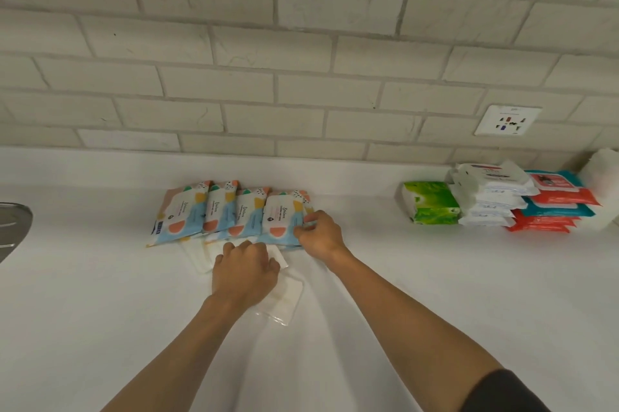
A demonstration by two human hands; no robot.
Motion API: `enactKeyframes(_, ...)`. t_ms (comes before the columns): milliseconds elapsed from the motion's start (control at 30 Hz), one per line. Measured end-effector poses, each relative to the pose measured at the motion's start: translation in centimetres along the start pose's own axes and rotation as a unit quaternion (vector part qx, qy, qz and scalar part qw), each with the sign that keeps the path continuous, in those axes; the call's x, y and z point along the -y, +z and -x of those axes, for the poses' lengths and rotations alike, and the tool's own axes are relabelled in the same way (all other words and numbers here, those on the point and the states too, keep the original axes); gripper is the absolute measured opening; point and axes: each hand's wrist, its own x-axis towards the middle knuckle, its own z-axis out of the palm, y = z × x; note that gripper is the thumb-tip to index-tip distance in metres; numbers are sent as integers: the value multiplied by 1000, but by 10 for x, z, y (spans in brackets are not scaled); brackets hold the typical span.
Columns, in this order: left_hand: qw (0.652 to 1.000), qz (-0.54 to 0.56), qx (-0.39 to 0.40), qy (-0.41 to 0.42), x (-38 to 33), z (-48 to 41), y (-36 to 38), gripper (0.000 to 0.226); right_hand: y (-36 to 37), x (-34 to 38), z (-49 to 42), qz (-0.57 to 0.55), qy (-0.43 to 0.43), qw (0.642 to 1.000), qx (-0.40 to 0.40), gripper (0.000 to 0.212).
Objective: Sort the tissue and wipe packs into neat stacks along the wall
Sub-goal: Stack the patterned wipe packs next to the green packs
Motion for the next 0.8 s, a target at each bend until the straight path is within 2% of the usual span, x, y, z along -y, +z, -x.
enactKeyframes(100, 997, 66, -25, 7, 3, -7, -2, 25, 7, 8, -5, -21, 27, 999, -16, 41)
enactKeyframes(200, 995, 86, -42, 27, 7, -17, -3, 32, 15, 13, -13, -34, 60, 997, -29, 54)
enactKeyframes(267, 995, 93, -38, 28, 8, -22, -3, 34, 21, 14, -21, -40, 89, 995, -33, 62)
enactKeyframes(400, 994, 110, -17, 21, 5, -26, -2, 33, 29, 19, -29, -66, 128, 989, -31, 64)
enactKeyframes(467, 992, 124, -10, 17, 4, -25, -2, 32, 32, 19, -32, -92, 144, 985, -28, 59)
enactKeyframes(567, 989, 145, -10, 6, 9, -29, -2, 27, 35, 15, -31, -159, 159, 974, -36, 41)
enactKeyframes(733, 982, 186, -7, -19, 12, -32, -13, 25, 23, 10, -30, -283, 155, 944, -74, 15)
enactKeyframes(800, 974, 224, -6, -40, 10, -34, -17, 22, 10, 8, -28, -312, 145, 935, -81, 12)
